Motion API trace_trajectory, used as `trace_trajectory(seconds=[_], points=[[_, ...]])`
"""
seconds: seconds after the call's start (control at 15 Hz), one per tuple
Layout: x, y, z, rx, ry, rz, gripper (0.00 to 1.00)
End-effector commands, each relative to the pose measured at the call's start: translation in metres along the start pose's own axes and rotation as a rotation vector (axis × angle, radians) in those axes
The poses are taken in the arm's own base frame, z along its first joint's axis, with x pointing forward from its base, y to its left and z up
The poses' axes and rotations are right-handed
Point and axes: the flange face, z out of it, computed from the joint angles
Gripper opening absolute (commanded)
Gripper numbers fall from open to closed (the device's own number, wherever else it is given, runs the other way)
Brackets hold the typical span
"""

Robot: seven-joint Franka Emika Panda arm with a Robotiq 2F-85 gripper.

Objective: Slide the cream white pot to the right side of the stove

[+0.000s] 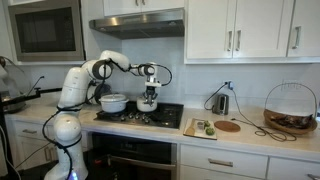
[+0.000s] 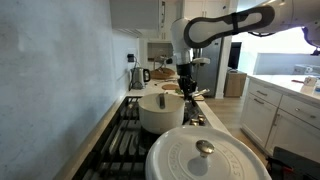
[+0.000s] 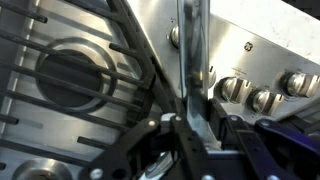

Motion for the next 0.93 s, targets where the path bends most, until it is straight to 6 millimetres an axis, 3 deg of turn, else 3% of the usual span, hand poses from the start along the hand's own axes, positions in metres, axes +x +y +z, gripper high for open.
trace_trajectory(seconds=[0.0,0.27,0.87], points=[[-0.026,0.033,-0.011,-0.008,-0.006,0.022,0.07],[-0.040,0.051,-0.011,0.003,-0.002,0.019,0.07],[-0.048,0.068,-0.020,0.010,-0.003,-0.009,0.07]])
